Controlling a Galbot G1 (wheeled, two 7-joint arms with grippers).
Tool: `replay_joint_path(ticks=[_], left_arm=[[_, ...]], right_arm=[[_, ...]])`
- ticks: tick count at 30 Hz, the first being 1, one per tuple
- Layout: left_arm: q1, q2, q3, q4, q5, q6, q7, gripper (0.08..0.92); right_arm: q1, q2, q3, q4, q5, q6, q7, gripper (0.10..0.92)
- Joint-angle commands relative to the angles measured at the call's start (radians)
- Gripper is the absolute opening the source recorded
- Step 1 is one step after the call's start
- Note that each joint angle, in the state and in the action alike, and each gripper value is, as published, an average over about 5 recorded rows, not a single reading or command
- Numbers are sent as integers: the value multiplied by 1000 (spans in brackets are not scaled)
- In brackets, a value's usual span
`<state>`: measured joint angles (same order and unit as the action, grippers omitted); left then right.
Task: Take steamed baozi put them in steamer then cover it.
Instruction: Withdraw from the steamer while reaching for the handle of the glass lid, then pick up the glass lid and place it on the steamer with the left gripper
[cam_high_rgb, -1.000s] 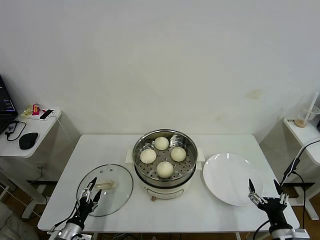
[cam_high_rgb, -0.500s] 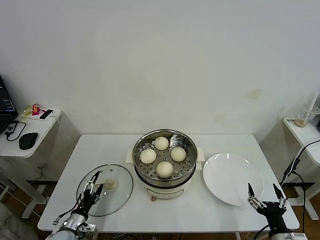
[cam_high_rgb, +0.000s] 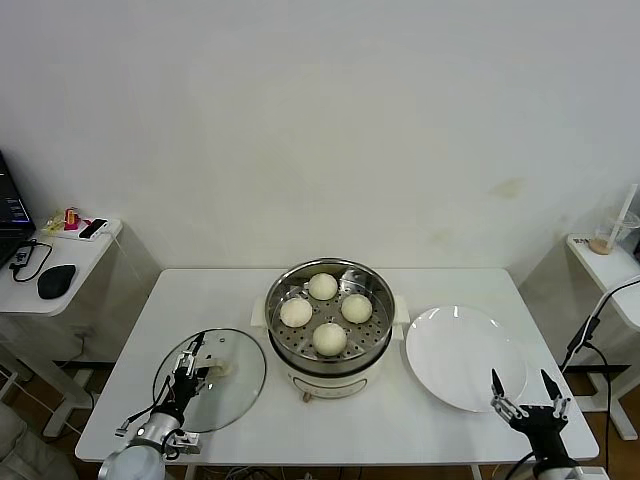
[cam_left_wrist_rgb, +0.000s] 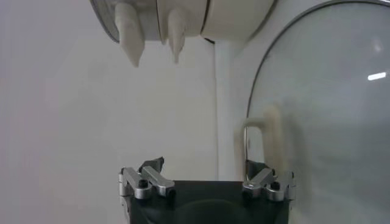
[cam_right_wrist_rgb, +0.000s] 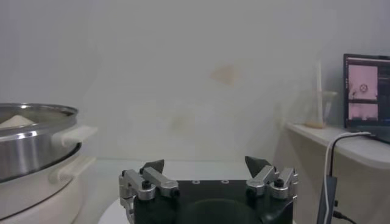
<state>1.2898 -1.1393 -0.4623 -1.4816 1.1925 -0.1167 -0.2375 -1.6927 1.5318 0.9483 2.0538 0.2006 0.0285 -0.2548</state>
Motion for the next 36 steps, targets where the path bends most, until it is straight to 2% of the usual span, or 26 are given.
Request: replay_joint_path(ticks=[1, 13, 20, 23, 27, 36], left_arm=[[-21, -9, 1, 25, 8, 4, -8, 749], [-6, -28, -8, 22, 32, 2, -31, 403], [21, -29, -45, -36, 49, 13, -66, 172], [48, -18, -70, -89, 52, 37, -64, 133], [88, 7, -101, -187, 31, 84, -31, 132], [146, 85, -211, -403, -25, 196, 156, 132]], right_arm=[[1, -3, -4, -2, -3, -2, -2, 823], [1, -16, -8, 1, -1, -3, -10, 823], [-1, -23, -15, 2, -5, -2, -13, 823], [-6, -30, -18, 5, -8, -2, -17, 823], [-13, -39, -22, 9, -14, -2, -21, 823], [-9, -46, -34, 6, -26, 3, -25, 823]])
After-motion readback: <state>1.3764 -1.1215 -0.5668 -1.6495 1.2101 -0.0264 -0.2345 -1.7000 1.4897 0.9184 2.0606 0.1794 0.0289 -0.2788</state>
